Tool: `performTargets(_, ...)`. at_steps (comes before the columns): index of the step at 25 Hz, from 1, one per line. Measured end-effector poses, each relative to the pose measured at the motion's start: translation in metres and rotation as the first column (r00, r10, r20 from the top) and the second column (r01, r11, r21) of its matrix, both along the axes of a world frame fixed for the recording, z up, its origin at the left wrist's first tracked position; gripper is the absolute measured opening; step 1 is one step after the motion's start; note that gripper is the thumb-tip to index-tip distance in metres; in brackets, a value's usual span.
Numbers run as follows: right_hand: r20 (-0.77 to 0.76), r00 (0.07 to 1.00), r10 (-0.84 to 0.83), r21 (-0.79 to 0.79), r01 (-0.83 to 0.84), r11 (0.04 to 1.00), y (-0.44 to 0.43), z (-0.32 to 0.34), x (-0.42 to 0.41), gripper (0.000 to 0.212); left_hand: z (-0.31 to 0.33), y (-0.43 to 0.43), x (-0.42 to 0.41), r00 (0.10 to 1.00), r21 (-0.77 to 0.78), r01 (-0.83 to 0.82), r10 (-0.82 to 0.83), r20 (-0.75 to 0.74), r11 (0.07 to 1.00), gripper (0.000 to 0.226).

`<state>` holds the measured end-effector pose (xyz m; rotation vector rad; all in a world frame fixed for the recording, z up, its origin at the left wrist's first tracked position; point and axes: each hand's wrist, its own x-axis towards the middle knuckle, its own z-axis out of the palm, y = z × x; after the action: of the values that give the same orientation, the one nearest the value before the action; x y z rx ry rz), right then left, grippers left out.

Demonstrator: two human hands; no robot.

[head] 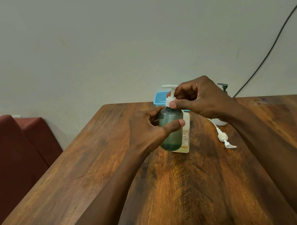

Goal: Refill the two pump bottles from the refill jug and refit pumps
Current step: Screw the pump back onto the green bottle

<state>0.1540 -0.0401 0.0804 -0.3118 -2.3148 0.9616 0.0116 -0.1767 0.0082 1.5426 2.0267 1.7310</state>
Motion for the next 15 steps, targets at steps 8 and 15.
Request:
performTargets(8, -0.095, 0.957, -0.272, 0.004, 0.274, 0.962, -0.005, -0.005, -0.007, 0.051, 0.001, 0.007, 0.004, 0.997, 0.06, -0.05, 0.053, -0.048, 0.997, 0.084)
performTargets(15, -0.091, 0.988, 0.127, -0.288, -0.148, 0.946, 0.001, -0.01, 0.001, 0.071, 0.004, 0.006, 0.005, 1.0, 0.071, -0.017, 0.018, -0.018, 0.997, 0.086)
